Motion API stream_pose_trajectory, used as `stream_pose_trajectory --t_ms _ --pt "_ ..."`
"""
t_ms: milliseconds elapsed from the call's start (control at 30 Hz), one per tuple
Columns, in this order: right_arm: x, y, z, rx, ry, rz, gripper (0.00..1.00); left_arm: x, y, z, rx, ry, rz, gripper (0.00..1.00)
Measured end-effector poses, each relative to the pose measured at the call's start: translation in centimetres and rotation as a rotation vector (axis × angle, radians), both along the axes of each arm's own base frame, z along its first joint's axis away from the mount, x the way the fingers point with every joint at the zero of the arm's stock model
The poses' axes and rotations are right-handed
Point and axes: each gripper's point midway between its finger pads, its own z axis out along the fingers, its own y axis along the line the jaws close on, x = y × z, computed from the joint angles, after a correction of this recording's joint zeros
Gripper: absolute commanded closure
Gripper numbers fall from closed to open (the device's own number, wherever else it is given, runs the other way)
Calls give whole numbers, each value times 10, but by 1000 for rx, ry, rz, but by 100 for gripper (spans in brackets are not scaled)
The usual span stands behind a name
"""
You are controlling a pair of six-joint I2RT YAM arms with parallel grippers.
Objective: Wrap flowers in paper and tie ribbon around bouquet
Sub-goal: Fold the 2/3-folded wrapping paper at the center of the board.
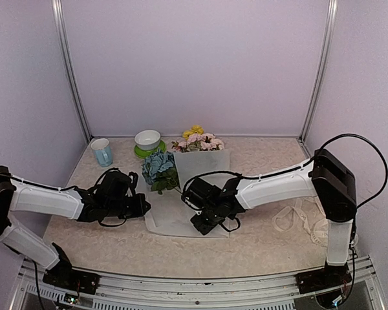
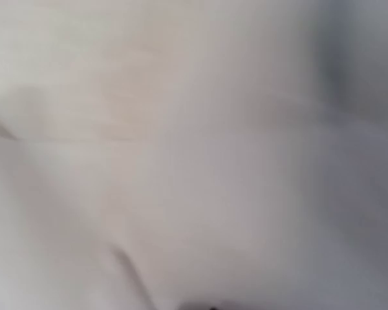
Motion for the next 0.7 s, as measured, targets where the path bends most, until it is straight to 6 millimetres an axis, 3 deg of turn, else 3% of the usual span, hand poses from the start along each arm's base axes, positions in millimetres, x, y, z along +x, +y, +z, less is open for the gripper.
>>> stream_pose_trajectory --t_ms 133,400,567,700 --pt "-4 12 -4 130 100 34 98 0 -2 6 -9 -14 -3 100" --pt "1 10 -5 361 244 13 100 2 -18 41 -44 -106 -52 100" --pt "-1 10 -5 474 305 -10 100 24 -46 73 -70 -191 -103 100" --pt "-3 11 -5 542 345 -23 100 41 -80 86 -97 -228 -168 100"
